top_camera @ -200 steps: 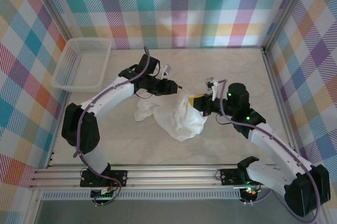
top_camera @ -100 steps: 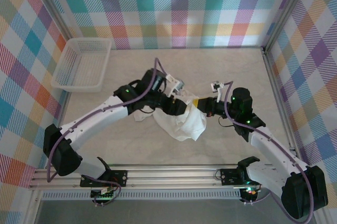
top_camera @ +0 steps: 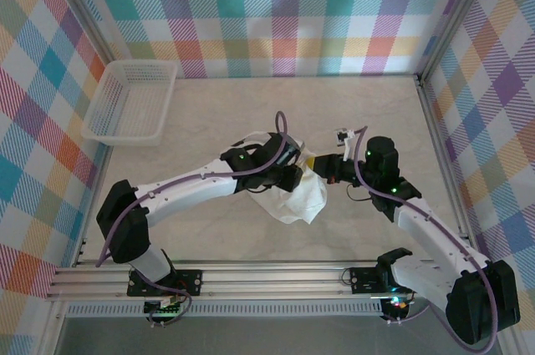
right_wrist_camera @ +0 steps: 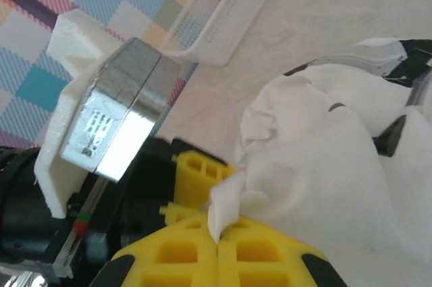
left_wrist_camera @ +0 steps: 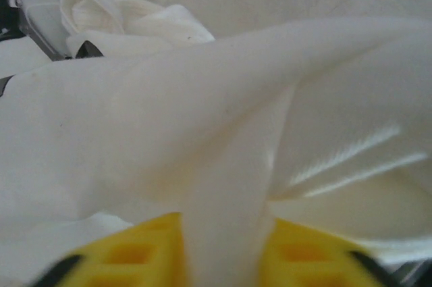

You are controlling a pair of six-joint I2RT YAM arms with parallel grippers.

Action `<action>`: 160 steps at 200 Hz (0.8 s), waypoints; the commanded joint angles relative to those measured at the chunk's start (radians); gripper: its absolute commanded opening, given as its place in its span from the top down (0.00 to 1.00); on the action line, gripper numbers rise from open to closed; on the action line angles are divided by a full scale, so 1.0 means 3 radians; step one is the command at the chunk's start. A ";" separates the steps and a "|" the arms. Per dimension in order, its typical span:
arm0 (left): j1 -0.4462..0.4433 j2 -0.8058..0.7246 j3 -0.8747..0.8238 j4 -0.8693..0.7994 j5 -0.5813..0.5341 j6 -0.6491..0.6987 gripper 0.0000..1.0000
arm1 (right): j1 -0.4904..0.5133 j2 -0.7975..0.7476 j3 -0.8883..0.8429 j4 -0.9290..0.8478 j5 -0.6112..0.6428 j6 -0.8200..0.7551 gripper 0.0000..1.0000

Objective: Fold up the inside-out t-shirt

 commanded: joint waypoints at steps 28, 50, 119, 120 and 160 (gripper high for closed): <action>0.0693 -0.0321 -0.0282 0.1858 0.2435 -0.1420 1.00 | -0.0712 0.0726 0.0265 -0.0602 0.0010 -0.0338 1.00; 0.0723 -0.0320 -0.0235 0.1828 0.2715 -0.1398 1.00 | -0.0959 0.1273 0.0498 -0.0595 -0.0701 -0.0394 0.98; 0.0740 -0.0254 -0.0206 0.1680 0.2627 -0.1289 1.00 | -0.0790 0.0071 0.0304 -0.0904 0.0275 -0.0183 0.51; 0.0739 -0.0249 -0.0202 0.1676 0.2628 -0.1290 1.00 | -0.0776 0.0042 0.0290 -0.0898 0.0300 -0.0184 0.51; 0.0740 -0.0163 -0.0115 0.1596 0.2634 -0.1258 1.00 | -0.0170 -0.1011 -0.0190 -0.0546 0.1247 -0.0241 0.57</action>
